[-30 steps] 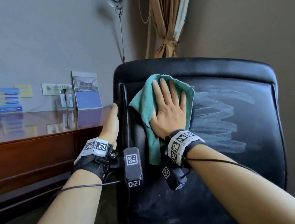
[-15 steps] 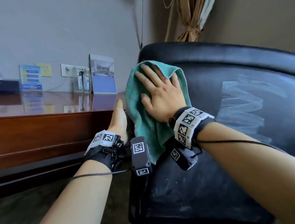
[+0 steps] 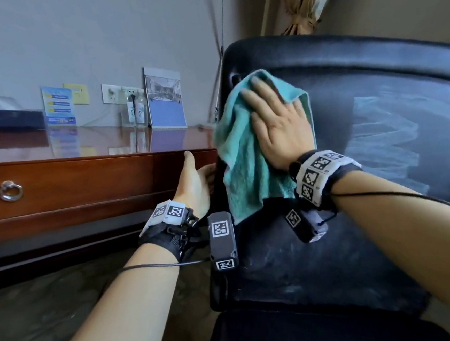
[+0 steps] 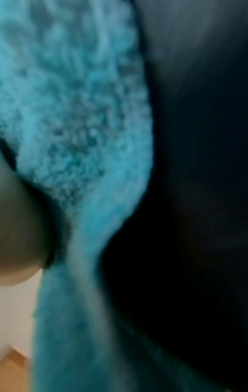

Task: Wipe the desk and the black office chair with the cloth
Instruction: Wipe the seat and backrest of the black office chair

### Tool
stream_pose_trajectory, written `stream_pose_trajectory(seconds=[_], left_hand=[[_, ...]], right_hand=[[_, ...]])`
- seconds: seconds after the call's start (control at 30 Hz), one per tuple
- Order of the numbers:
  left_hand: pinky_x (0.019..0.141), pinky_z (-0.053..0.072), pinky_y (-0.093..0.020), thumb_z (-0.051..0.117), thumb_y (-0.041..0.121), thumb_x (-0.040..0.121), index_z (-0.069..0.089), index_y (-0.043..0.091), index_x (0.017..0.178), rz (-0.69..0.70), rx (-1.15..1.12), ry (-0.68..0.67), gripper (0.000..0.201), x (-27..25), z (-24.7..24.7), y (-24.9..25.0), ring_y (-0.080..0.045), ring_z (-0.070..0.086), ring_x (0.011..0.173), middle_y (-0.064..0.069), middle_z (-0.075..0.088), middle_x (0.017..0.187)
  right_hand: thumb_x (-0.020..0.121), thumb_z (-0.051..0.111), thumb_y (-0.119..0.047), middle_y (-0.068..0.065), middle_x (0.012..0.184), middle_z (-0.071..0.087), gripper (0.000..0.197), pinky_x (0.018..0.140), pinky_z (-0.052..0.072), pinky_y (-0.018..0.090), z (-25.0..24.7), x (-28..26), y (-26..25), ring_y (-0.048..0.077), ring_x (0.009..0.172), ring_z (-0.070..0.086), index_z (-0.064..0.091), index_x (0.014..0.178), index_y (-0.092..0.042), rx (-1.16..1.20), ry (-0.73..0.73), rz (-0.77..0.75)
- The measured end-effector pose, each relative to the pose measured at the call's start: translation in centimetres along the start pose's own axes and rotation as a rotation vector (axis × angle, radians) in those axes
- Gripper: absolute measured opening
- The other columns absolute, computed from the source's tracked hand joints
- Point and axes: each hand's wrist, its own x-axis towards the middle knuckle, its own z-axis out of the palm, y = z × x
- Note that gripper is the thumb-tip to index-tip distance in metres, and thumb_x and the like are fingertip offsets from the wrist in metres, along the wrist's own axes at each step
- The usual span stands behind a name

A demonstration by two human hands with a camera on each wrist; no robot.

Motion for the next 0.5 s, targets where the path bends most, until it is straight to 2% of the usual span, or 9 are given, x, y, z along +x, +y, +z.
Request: stream_pose_trajectory(seconds=[0.07, 0.1, 0.17, 0.2, 0.3, 0.37, 0.43, 0.5], left_hand=[[0.089, 0.049, -0.042, 0.016, 0.073, 0.091, 0.062, 0.005, 0.117, -0.006, 0.026, 0.031, 0.085, 0.6, -0.3, -0.2, -0.032, 0.064, 0.104, -0.016, 0.07, 0.105], [0.093, 0.048, -0.043, 0.019, 0.072, 0.091, 0.062, 0.005, 0.117, 0.003, 0.021, 0.055, 0.084, 0.9, -0.4, -0.4, -0.033, 0.063, 0.106, -0.018, 0.069, 0.107], [0.101, 0.044, -0.05, 0.025, 0.074, 0.089, 0.062, 0.006, 0.121, 0.01, 0.006, 0.081, 0.084, 1.3, -0.6, -0.8, -0.036, 0.062, 0.111, -0.019, 0.068, 0.114], [0.1, 0.044, -0.051, 0.026, 0.075, 0.088, 0.062, 0.007, 0.121, 0.013, 0.006, 0.079, 0.084, 1.4, -0.7, -1.0, -0.036, 0.063, 0.11, -0.019, 0.067, 0.115], [0.084, 0.051, -0.04, 0.02, 0.073, 0.091, 0.066, 0.011, 0.108, 0.028, 0.082, 0.044, 0.079, 1.1, -0.3, -1.4, -0.028, 0.068, 0.097, -0.014, 0.07, 0.108], [0.078, 0.052, -0.036, 0.02, 0.069, 0.093, 0.068, 0.014, 0.104, 0.045, 0.15, 0.03, 0.074, 0.2, 0.7, -1.5, -0.024, 0.07, 0.088, -0.013, 0.072, 0.104], [0.078, 0.053, -0.034, 0.023, 0.066, 0.095, 0.067, 0.015, 0.107, 0.054, 0.211, 0.006, 0.069, -0.6, 1.7, -1.6, -0.023, 0.07, 0.086, -0.012, 0.072, 0.103], [0.069, 0.056, -0.028, 0.024, 0.062, 0.097, 0.065, 0.016, 0.104, 0.07, 0.235, -0.012, 0.062, -1.0, 2.3, -1.7, -0.018, 0.071, 0.079, -0.008, 0.074, 0.095]], right_hand=[[0.101, 0.026, -0.033, -0.005, 0.158, 0.024, 0.05, 0.117, 0.008, 0.035, 0.5, 0.9, 0.1, 0.016, 0.145, 0.02, 0.028, 0.15, -0.027, 0.021, 0.095, 0.223], [0.1, 0.026, -0.032, -0.003, 0.158, 0.023, 0.051, 0.119, 0.004, 0.038, 0.9, 0.1, -0.5, 0.016, 0.147, 0.015, 0.027, 0.151, -0.023, 0.014, 0.102, 0.257], [0.099, 0.026, -0.036, 0.001, 0.159, 0.021, 0.055, 0.12, 0.006, 0.045, 1.9, -3.6, -1.9, 0.019, 0.148, 0.011, 0.031, 0.15, -0.017, 0.002, 0.063, 0.182], [0.098, 0.026, -0.039, 0.002, 0.159, 0.019, 0.057, 0.119, 0.008, 0.047, 2.2, -6.2, -2.6, 0.02, 0.148, 0.011, 0.031, 0.15, -0.017, 0.0, 0.009, 0.12], [0.095, 0.025, -0.049, 0.0, 0.161, 0.01, 0.063, 0.111, 0.024, 0.045, 2.4, -12.1, -3.4, 0.019, 0.145, 0.02, 0.021, 0.152, -0.023, 0.027, -0.127, 0.011], [0.096, 0.024, -0.052, -0.006, 0.161, 0.004, 0.063, 0.103, 0.032, 0.043, 2.0, -12.7, -3.4, 0.013, 0.144, 0.021, 0.01, 0.153, -0.031, 0.063, -0.167, 0.011], [0.096, 0.025, -0.054, -0.011, 0.161, 0.002, 0.061, 0.104, 0.033, 0.046, 1.3, -11.6, -3.1, 0.009, 0.145, 0.016, 0.006, 0.152, -0.037, 0.085, -0.173, 0.024], [0.097, 0.026, -0.053, -0.013, 0.161, 0.005, 0.059, 0.108, 0.028, 0.05, 0.9, -8.9, -2.5, 0.006, 0.146, 0.014, 0.009, 0.152, -0.04, 0.08, -0.122, 0.099]])
